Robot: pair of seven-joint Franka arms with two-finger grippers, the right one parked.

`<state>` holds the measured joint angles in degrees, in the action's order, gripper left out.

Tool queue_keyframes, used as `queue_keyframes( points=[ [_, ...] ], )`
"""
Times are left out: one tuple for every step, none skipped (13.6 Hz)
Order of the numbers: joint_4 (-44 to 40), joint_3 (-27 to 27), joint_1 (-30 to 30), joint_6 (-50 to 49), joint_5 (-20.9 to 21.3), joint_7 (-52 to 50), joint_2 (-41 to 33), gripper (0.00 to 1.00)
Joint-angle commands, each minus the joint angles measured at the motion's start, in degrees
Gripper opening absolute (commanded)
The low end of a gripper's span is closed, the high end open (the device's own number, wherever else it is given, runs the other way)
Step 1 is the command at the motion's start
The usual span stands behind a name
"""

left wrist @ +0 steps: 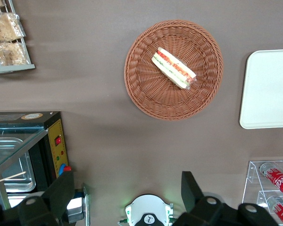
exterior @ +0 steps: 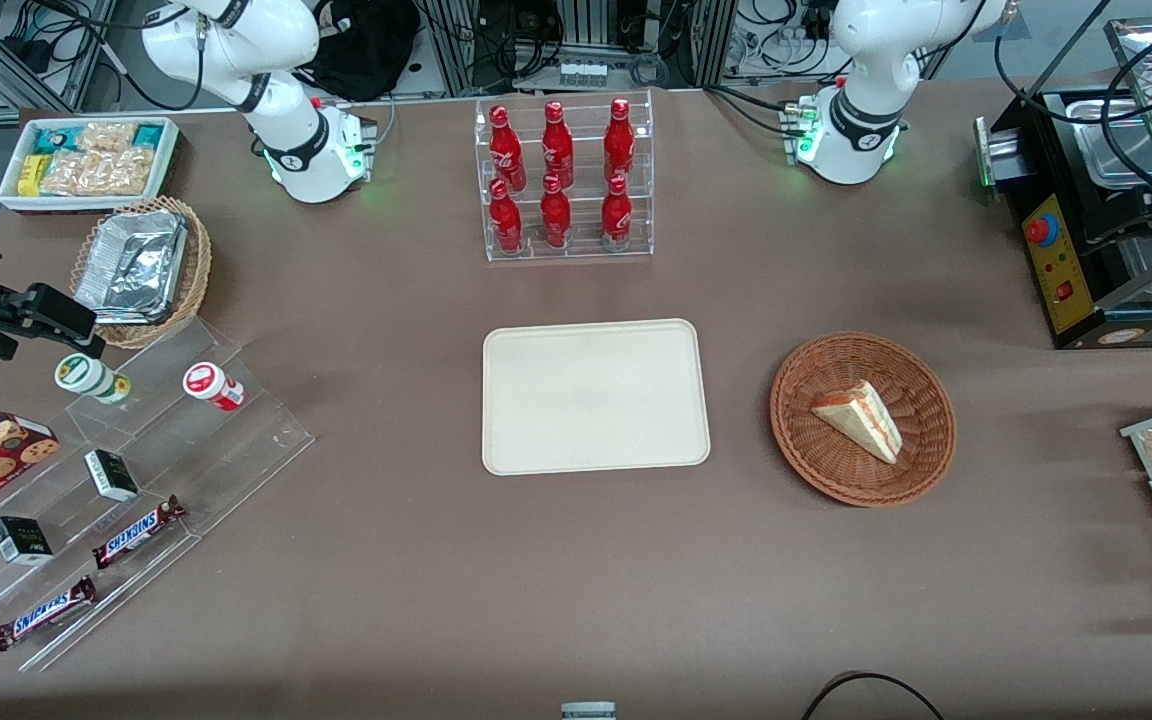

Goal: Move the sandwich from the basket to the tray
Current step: 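Move the left gripper down over the wrapped sandwich in the wicker basket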

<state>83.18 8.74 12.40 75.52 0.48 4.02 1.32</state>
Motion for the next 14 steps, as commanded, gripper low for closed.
queue_keyframes(
  points=[
    [1.62,-0.13,0.17,-0.38,-0.22,0.72,-1.5,1.0],
    [1.37,-0.13,0.26,0.15,-0.4,0.55,-1.06,1.0],
    [1.37,-0.04,0.17,1.46,-0.31,0.2,-0.1,1.0],
    [1.8,0.04,0.09,2.78,-0.22,-0.41,1.04,1.0],
    [2.51,0.22,-0.18,3.31,-0.22,-1.2,2.79,1.0],
    [4.25,0.31,-0.53,5.58,-0.22,-2.17,3.33,1.0],
    [7.66,0.48,-0.62,9.26,-0.31,-4.53,2.72,1.0],
    [11.27,1.62,-0.71,13.3,-0.22,-7.94,1.94,1.0],
    [14.96,2.5,-0.71,17.34,-0.22,-11.54,1.23,1.0],
    [19.08,3.03,-0.71,21.65,-0.22,-15.58,0.18,1.0],
    [23.82,3.99,-0.71,26.56,-0.22,-20.06,-1.4,1.0],
    [28.48,5.39,-0.71,31.57,-0.22,-26.37,-2.8,1.0],
    [32.97,6.97,-0.71,36.58,-0.22,-32.87,-3.86,1.0],
    [37.71,8.29,-0.71,41.94,-0.22,-38.94,-5.0,1.0]
  ],
)
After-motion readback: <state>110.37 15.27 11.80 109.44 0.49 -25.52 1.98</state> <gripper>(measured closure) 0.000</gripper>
